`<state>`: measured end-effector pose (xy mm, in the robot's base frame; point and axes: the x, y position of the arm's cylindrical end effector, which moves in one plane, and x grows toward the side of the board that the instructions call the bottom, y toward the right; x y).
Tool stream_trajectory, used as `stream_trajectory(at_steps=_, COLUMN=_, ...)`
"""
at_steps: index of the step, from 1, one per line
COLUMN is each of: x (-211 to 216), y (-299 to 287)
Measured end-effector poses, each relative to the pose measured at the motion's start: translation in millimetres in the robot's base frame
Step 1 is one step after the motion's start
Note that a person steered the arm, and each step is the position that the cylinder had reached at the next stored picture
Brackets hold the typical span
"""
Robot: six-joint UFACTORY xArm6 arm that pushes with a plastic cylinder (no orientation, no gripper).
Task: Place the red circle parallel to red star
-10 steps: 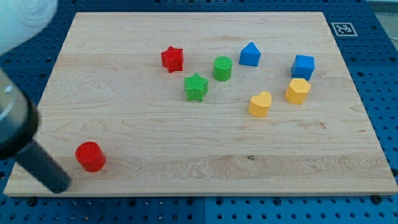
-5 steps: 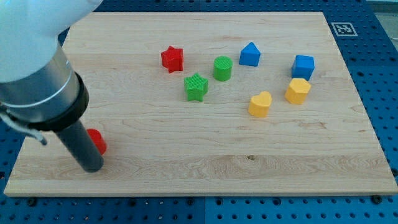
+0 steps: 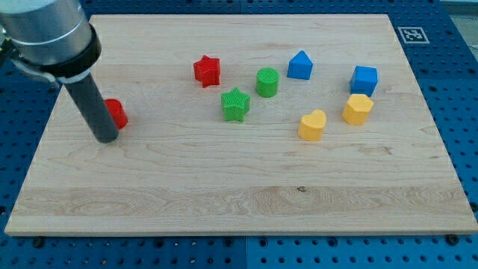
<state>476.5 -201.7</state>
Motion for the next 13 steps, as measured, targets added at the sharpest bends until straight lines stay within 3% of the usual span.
stream_trajectory(at_steps=4, x=-100.5, y=-31.3)
stream_trajectory(at_steps=9, x=-59.5, y=-24.6)
stream_trajectory(at_steps=13, x=-81.5, y=-17.2)
